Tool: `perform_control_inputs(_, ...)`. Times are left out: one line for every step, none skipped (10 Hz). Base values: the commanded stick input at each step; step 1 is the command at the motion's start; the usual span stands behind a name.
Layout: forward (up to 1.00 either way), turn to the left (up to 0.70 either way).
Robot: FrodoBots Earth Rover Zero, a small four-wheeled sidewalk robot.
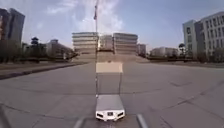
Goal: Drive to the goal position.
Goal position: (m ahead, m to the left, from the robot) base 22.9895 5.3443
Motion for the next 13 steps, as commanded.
perform_control_inputs(0.45,0.27)
perform_control_inputs(0.45,0.27)
perform_control_inputs(0.45,0.27)
perform_control_inputs(0.45,0.27)
perform_control_inputs(0.7,0.14)
perform_control_inputs(0.7,0.14)
perform_control_inputs(0.7,0.14)
perform_control_inputs(0.7,0.14)
perform_control_inputs(0.7,0.14)
perform_control_inputs(0.7,0.14)
perform_control_inputs(0.7,0.14)
perform_control_inputs(0.7,0.14)
perform_control_inputs(0.7,0.14)
